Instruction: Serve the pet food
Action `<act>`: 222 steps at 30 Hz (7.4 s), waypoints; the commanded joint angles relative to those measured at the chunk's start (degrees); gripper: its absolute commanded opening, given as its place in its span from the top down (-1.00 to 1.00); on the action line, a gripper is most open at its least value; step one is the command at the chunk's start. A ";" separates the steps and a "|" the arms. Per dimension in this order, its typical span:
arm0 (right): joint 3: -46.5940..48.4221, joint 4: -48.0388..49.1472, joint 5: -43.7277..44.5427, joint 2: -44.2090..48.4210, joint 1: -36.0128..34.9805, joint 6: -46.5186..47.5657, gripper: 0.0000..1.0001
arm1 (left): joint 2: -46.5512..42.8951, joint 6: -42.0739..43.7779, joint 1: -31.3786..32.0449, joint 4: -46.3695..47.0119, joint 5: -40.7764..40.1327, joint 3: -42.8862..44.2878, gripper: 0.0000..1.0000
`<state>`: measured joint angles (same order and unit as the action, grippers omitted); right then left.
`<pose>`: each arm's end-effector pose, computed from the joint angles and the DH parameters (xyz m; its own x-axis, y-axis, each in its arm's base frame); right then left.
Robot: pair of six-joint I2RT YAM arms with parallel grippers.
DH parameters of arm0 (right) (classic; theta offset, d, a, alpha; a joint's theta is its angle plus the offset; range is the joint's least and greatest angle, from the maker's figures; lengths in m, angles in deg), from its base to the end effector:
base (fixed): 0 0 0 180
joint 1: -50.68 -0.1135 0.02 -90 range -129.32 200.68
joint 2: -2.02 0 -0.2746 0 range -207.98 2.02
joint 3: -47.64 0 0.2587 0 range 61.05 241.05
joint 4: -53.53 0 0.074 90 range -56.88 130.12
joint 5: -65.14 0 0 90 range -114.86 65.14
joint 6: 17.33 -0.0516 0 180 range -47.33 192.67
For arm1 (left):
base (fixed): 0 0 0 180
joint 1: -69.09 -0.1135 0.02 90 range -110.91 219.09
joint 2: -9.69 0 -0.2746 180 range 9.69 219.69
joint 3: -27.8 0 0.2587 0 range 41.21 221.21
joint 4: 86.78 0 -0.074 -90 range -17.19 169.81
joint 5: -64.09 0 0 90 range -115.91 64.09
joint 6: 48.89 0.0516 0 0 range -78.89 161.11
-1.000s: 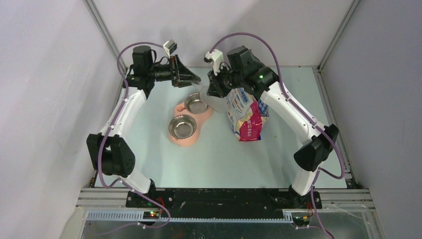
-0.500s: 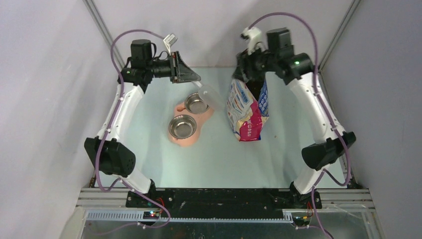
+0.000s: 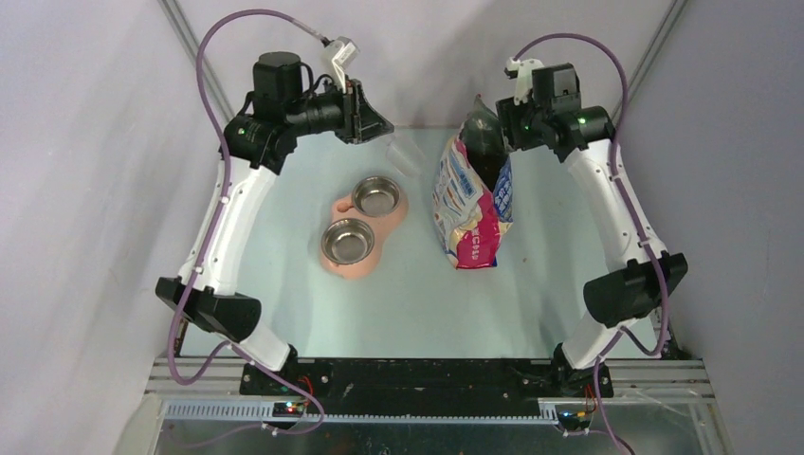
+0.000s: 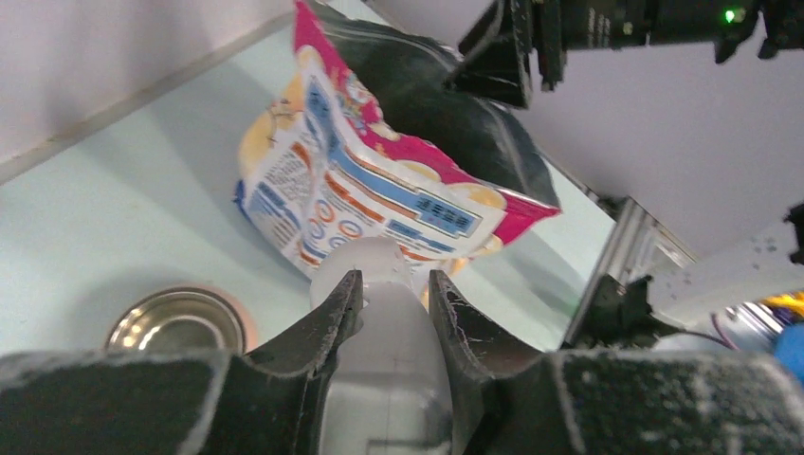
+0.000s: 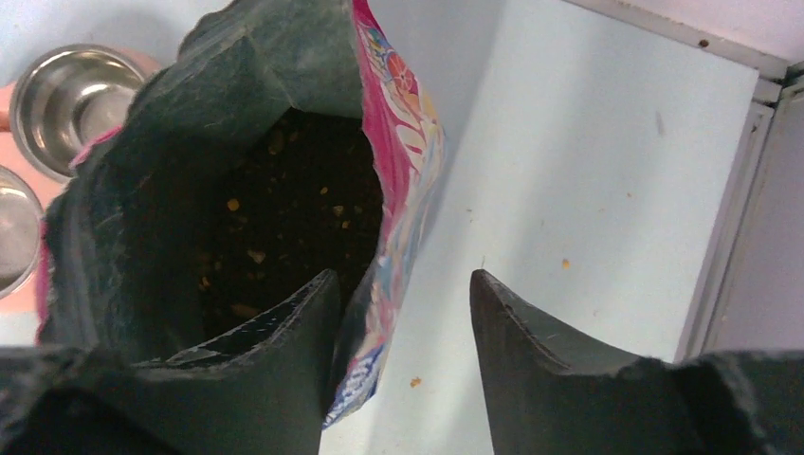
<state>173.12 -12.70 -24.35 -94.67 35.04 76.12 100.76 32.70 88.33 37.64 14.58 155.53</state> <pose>0.3645 0.1016 0.4345 -0.5685 -0.2217 -0.7922 -0.2975 0.9532 -0.0532 0.3098 -0.1436 0.5058 -0.4243 0.0303 -0.9050 0.7768 0.5257 -0.3466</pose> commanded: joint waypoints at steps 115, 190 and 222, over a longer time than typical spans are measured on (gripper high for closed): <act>21.93 -7.58 -19.02 -4.10 1.09 4.20 -0.09 | 15.89 -78.26 -4.65 61.95 1.70 -24.31 1.00; 0.28 4.02 -21.67 7.53 15.12 0.74 -0.36 | 0.96 -62.67 -30.18 60.59 3.53 -54.55 1.00; -0.45 4.06 -20.38 9.71 15.16 2.61 -0.37 | 10.47 -34.80 -23.67 38.03 -12.84 -39.62 1.00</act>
<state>172.49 -10.69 -45.05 -86.91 49.97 77.67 111.66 -6.83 63.11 77.24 3.15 112.78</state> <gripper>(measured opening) 0.683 0.316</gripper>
